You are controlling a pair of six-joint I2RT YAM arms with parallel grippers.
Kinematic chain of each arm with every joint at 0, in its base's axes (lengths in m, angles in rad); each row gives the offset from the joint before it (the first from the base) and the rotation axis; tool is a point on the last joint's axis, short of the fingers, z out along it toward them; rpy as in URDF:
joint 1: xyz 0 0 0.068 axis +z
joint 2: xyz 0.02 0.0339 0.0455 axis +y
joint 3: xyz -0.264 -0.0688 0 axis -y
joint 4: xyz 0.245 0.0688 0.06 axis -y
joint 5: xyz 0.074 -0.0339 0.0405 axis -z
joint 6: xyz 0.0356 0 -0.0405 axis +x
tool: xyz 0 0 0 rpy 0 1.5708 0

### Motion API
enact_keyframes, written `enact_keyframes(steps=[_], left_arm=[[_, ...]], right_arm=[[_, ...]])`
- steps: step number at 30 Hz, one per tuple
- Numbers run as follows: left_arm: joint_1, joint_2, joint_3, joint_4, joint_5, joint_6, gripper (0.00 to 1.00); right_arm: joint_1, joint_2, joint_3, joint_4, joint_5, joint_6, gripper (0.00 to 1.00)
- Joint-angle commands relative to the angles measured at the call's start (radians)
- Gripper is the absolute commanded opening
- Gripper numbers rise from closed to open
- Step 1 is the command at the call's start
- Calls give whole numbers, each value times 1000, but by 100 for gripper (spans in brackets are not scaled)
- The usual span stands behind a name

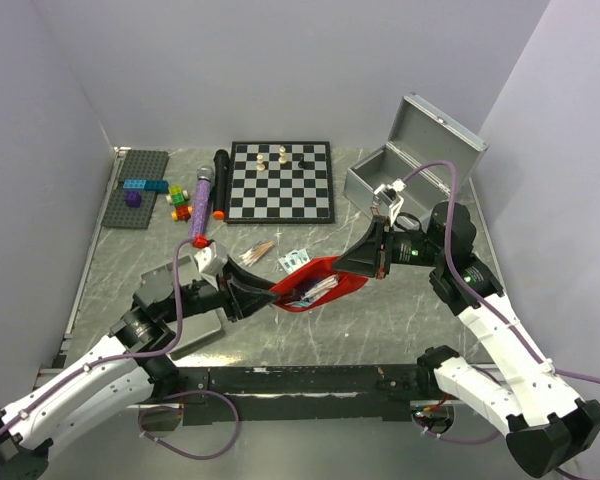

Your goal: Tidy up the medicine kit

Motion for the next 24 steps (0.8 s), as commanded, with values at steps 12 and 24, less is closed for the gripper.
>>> enact_keyframes(steps=[12,24], left_arm=[[7,-24,66,-61,-105,-60,1],[9,601,709,-945,-583,-363,1]], right_arm=[[-21,6,27,-30,57,-47,26],[8,57,105,-304,655,-173,74]])
